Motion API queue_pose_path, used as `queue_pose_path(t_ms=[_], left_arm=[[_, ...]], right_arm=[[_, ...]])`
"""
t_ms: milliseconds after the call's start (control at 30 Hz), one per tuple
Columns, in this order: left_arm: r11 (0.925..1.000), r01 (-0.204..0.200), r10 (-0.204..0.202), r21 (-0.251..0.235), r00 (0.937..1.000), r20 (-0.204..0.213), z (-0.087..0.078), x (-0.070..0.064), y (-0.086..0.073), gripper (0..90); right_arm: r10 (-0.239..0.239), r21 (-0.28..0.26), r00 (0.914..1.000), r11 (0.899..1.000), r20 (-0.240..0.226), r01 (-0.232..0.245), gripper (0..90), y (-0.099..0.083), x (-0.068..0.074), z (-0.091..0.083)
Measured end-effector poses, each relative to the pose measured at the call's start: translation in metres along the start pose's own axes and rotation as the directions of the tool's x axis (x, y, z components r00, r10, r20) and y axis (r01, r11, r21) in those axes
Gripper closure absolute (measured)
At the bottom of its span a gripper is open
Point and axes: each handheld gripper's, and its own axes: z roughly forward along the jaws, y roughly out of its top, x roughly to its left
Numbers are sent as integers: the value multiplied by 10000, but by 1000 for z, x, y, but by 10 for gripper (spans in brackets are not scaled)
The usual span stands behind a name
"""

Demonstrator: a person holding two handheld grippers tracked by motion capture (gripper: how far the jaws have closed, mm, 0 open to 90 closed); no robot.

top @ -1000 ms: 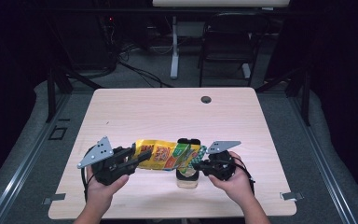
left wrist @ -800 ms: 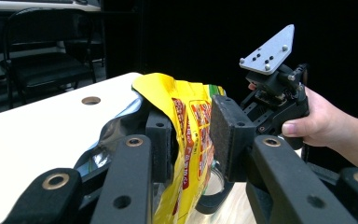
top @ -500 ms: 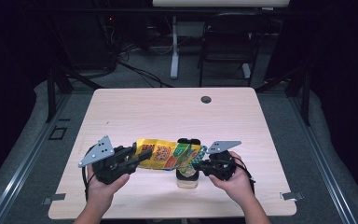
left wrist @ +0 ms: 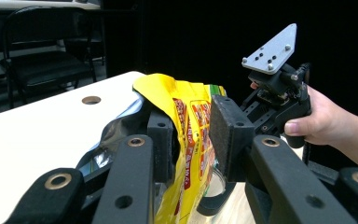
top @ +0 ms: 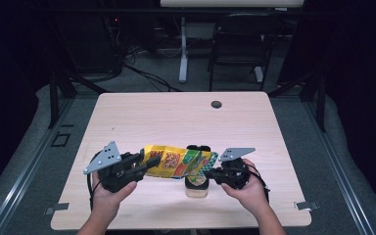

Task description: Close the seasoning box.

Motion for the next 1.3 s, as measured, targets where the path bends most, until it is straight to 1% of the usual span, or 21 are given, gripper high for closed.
queue_pose_path(t_ms=[267,333,400,433,567,700,767,900,967,1300], left_arm=[[9999,-112,113,-41,9999,130,5,-3,4,708],[9999,-101,102,-58,9998,150,6,-4,5,708],[9999,-110,110,-45,9999,74,7,-5,5,708],[9999,-100,101,-71,9999,139,7,-4,5,708],[9999,-77,78,-68,9998,163,9,-4,6,708],[9999,-93,96,-105,9997,223,10,-5,7,708],[9999,-106,108,-94,9998,169,11,-6,7,708],[9999,-111,115,-128,9995,301,13,-7,9,708],[9998,-150,153,-105,9994,296,13,-7,9,709],[9998,-83,90,-203,9995,313,15,-7,9,713]], right_arm=[[-9,151,10000,9999,47,8,876,-1,-1,1],[0,189,10000,9998,53,-1,878,-2,-1,1],[-16,191,9999,9998,105,14,882,-2,-1,0],[-34,193,9999,9998,133,32,883,-2,-1,0],[-50,210,9998,9998,187,46,887,-2,-1,0],[-9,207,9998,9998,182,6,886,-2,-1,0],[-12,270,9999,9996,171,7,886,-2,-2,0],[11,288,9998,9996,174,-16,883,-3,-3,0],[38,286,9999,9996,148,-42,880,-4,-4,1],[92,239,9999,9997,69,-94,879,-6,-5,1]])
